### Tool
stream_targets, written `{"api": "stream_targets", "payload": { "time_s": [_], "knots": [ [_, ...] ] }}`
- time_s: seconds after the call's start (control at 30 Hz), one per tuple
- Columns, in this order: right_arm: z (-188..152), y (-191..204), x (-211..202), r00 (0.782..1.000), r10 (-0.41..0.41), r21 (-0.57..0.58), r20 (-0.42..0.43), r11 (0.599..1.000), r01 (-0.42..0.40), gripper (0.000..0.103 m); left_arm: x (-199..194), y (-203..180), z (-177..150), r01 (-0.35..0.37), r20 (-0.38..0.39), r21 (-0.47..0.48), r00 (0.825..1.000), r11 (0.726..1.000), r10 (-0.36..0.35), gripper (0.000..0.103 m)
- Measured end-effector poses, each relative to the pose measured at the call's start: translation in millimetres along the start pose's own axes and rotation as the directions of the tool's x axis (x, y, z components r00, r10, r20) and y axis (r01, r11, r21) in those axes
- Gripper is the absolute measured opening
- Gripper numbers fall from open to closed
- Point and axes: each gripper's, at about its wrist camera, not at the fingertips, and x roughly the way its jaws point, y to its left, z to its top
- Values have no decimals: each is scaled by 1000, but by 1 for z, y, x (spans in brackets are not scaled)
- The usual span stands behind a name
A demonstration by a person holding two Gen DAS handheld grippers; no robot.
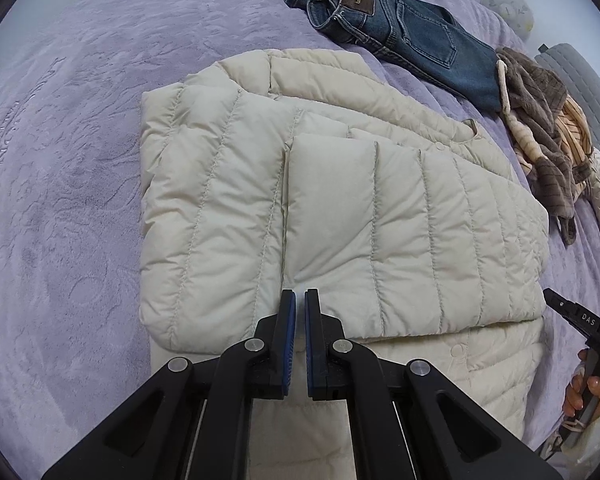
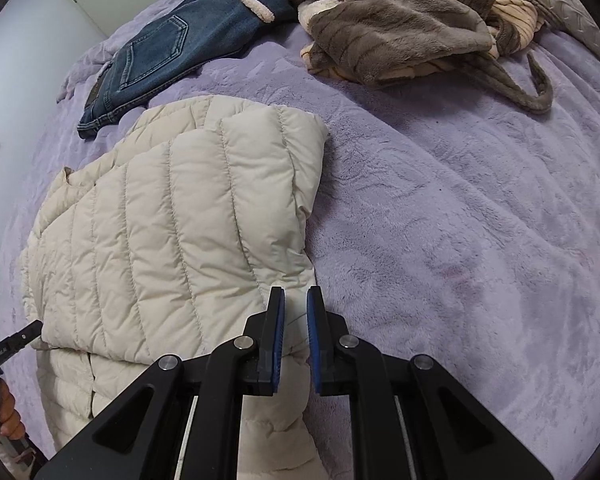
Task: Fold large clothes
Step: 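Open the left tool and withdraw both tools above the folded jacket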
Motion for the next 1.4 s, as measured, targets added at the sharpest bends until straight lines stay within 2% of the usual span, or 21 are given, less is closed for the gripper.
{"api": "stream_targets", "payload": {
  "time_s": [0.37, 0.57, 0.6, 0.63, 0.67, 0.7, 0.73, 0.77, 0.83, 0.93, 1.0, 1.07, 1.1, 1.13, 1.17, 1.4],
  "knots": [
    [-27, 14, -33, 998, 39, 31, -50, 999, -38, 13, -35, -7, -23, -67, -39, 34, 997, 997, 68, 4],
    [-41, 27, -46, 996, 58, 43, -72, 998, -55, 14, -54, -9, -34, -76, -41, 51, 996, 996, 79, 4],
    [-43, 30, -48, 995, 60, 43, -75, 997, -57, 16, -57, -9, -36, -78, -40, 54, 996, 995, 81, 4],
    [-45, 32, -50, 995, 62, 43, -78, 997, -59, 23, -58, -10, -37, -83, -41, 57, 996, 995, 85, 4],
    [-47, 35, -53, 995, 64, 41, -79, 997, -61, 29, -61, -9, -39, -93, -43, 58, 995, 994, 95, 14],
    [-48, 38, -55, 995, 65, 39, -78, 997, -62, 45, -63, -8, -41, -100, -44, 58, 994, 993, 103, 30],
    [-50, 40, -59, 995, 66, 37, -74, 997, -64, 57, -67, -7, -43, -108, -38, 51, 993, 993, 110, 75],
    [-51, 43, -62, 995, 68, 33, -67, 997, -66, 59, -73, -6, -46, -121, -12, 40, 993, 992, 121, 97],
    [-53, 49, -69, 995, 73, 22, -63, 997, -72, 59, -82, -7, -49, -129, 22, 54, 991, 990, 128, 98],
    [-57, 57, -76, 995, 82, 11, -65, 997, -82, 60, -87, -3, -54, -123, 2, 44, 992, 991, 123, 98],
    [-60, 61, -80, 994, 86, 3, -69, 996, -85, 67, -89, -1, -58, -125, -11, 37, 992, 991, 125, 98],
    [-63, 65, -85, 993, 93, -4, -66, 996, -93, 68, -92, 0, -63, -133, -11, 43, 991, 990, 134, 98],
    [-65, 67, -87, 993, 96, -10, -66, 995, -97, 72, -93, 1, -66, -138, -10, 49, 990, 989, 139, 98],
    [-68, 68, -90, 993, 101, -14, -66, 995, -103, 86, -95, 1, -68, -144, -12, 55, 989, 988, 145, 101],
    [-70, 69, -93, 992, 110, -16, -65, 994, -111, 88, -96, 1, -71, -150, -13, 60, 989, 987, 151, 103],
    [-87, 68, -102, 985, 152, -5, -87, 988, -153, 89, -99, 8, -88, -167, -41, 89, 984, 982, 171, 102]
  ]
}}
